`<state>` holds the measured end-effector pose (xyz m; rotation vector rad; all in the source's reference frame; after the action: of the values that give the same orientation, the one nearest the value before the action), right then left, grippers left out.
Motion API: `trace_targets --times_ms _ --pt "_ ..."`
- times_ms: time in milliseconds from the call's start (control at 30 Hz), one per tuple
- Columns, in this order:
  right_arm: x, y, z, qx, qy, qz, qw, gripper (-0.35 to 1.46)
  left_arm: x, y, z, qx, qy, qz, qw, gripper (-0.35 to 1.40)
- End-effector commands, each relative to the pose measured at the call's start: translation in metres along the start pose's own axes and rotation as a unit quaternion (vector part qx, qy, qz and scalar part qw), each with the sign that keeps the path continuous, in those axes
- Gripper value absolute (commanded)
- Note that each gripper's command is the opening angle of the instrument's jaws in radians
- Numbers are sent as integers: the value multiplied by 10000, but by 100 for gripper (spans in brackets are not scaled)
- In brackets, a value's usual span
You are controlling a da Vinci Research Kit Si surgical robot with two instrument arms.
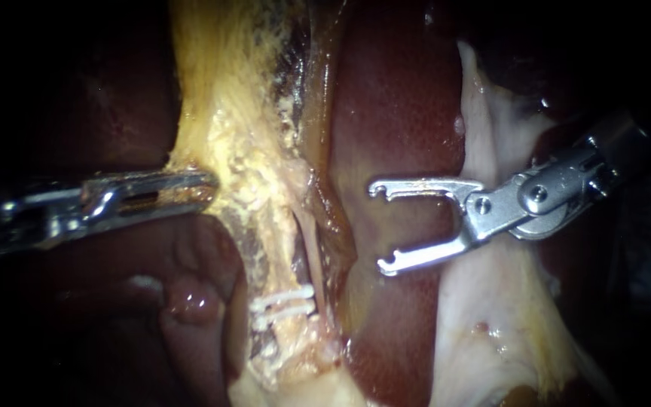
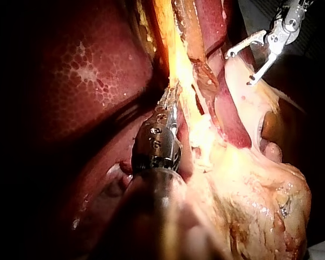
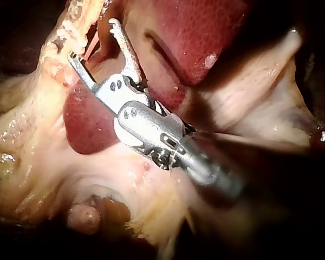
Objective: Going back second clip left tube
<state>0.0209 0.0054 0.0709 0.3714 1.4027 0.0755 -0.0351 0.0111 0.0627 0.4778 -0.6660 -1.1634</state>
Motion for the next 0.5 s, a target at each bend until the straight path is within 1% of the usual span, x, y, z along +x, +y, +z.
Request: trace_targets --times_ms 33,133,233,333,500 --pt "0 0 0 -5 6 2 10000 60 1 2 5 -22 33 14 10000 -35" --pt "0 -1 -2 -1 7 2 10000 60 1 7 22 -40 82 28 10000 -35" --pt "0 -1 -3 1 7 2 10000 60 0 7 35 -33 114 31 9999 -35" --pt "0 -1 -3 2 7 2 10000 60 1 7 41 -23 133 35 9999 -35" --pt "0 -2 -3 2 7 2 10000 60 1 9 42 -26 148 42 9999 -35"
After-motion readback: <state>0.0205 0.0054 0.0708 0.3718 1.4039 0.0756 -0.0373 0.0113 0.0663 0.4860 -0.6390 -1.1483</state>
